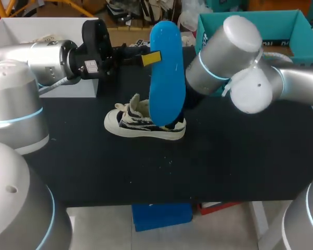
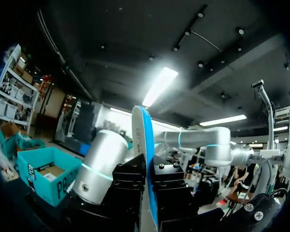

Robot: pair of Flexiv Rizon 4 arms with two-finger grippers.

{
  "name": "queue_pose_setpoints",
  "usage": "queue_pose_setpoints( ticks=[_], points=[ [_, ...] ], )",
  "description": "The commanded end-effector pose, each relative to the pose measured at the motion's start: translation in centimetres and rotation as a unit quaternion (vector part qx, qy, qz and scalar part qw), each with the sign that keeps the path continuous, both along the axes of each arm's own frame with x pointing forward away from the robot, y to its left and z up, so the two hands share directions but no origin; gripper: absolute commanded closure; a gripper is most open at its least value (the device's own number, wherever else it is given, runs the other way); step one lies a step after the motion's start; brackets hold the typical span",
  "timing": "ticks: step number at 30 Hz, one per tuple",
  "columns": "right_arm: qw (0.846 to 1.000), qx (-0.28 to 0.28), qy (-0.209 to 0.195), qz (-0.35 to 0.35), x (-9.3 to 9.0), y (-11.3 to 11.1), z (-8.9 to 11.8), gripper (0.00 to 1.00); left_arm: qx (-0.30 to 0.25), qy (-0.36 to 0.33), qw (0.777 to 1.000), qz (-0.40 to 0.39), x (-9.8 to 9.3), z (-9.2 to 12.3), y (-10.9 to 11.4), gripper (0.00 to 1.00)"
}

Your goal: Take the shoe out of the shoebox, open the shoe tongue, remove and reinsert the insole, then place the shoe into the shoebox

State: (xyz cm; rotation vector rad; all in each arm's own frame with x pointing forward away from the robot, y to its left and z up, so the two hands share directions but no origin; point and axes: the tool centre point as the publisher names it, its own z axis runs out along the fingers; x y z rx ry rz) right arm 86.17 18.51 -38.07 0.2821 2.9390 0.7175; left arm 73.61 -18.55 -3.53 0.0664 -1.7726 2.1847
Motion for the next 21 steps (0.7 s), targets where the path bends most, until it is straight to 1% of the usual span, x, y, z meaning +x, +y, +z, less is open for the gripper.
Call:
queue_pose_setpoints(
  ticks=[1,10,15,21],
  points=[
    [0.995,0.101,-0.027,0.002,-0.7,-0.8,-0.9,0.0,0.0,-0.001,1.0,0.003,-0.1,-0.1,-0.2,1.0],
    [0.985,0.169,-0.02,0.0,-0.6,-2.1,-2.0,0.0,0.0,-0.001,1.0,0.003,-0.1,-0.1,-0.2,1.0],
    [0.977,0.211,-0.019,0.002,-0.3,-2.2,-2.5,0.0,0.0,-0.001,1.0,0.003,-0.1,-0.1,-0.2,1.0],
    [0.972,0.236,-0.021,-0.002,-0.2,-2.1,-3.2,0.0,0.0,-0.001,1.0,0.003,-0.1,-0.1,-0.2,1.0]
  ],
)
